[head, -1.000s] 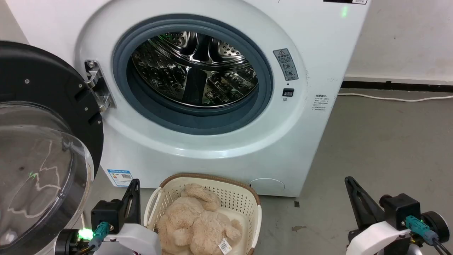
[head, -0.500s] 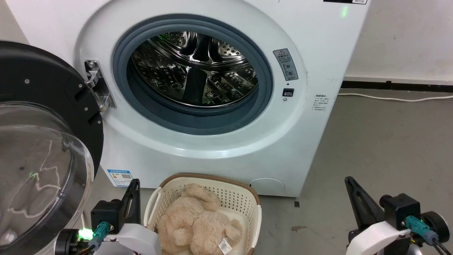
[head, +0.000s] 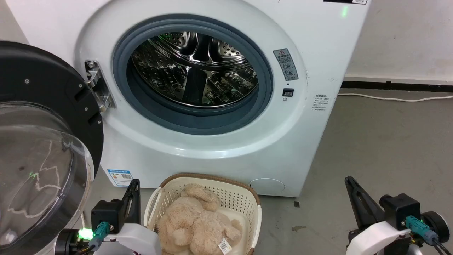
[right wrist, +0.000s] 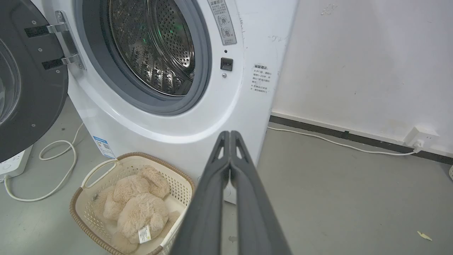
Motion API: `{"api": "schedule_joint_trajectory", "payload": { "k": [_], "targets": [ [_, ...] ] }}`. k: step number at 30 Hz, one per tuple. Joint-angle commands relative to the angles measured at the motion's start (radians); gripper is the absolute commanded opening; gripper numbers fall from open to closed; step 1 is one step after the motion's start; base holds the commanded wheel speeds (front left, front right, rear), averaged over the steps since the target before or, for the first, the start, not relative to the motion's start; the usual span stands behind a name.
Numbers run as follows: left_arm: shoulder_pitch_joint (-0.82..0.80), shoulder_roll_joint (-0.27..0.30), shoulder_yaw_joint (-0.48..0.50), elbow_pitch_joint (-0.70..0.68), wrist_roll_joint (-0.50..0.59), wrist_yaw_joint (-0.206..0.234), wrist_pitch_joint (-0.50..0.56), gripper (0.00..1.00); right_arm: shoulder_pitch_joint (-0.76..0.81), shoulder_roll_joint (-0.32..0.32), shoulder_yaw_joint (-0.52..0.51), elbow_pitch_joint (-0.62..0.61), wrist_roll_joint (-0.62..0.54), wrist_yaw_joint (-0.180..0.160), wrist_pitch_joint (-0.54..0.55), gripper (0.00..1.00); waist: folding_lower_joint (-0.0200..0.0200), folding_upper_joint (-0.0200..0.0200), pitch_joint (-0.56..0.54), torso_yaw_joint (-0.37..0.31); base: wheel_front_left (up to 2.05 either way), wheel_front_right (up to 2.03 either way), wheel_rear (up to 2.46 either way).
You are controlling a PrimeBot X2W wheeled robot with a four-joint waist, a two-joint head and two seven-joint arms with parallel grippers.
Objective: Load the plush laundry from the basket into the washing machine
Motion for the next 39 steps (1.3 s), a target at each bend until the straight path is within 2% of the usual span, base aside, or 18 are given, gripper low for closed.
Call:
{"api": "schedule_joint_trajectory", "payload": {
  "k": [1, 2, 24, 39],
  "targets": [
    [-0.015, 0.000, 0.002, -0.005, 0.001, 0.000, 0.000, 0.00, -0.012, 0.004, 0.000, 0.002, -0.005, 0.001, 0.000, 0.00, 0.0000, 0.0000, 0.000, 0.000, 0.00, 0.00, 0.00],
    [0.000, 0.000, 0.000, 0.000, 0.000, 0.000, 0.000, 1.00, 0.000, 0.000, 0.000, 0.000, 0.000, 0.000, 0.000, 1.00, 0.0000, 0.0000, 0.000, 0.000, 0.00, 0.00, 0.00],
    [-0.018, 0.000, -0.065, 0.019, -0.012, 0.025, -0.037, 1.00, 0.005, 0.001, -0.030, -0.013, 0.067, 0.000, -0.037, 1.00, 0.0000, 0.0000, 0.036, -0.019, 0.00, 0.00, 0.00],
    [-0.106, 0.000, -0.124, 0.188, -0.047, 0.048, -0.048, 1.00, -0.032, -0.001, -0.045, -0.009, 0.125, 0.000, -0.068, 1.00, 0.0000, 0.0000, 0.146, -0.072, 0.00, 0.00, 0.00]
  ]
}}
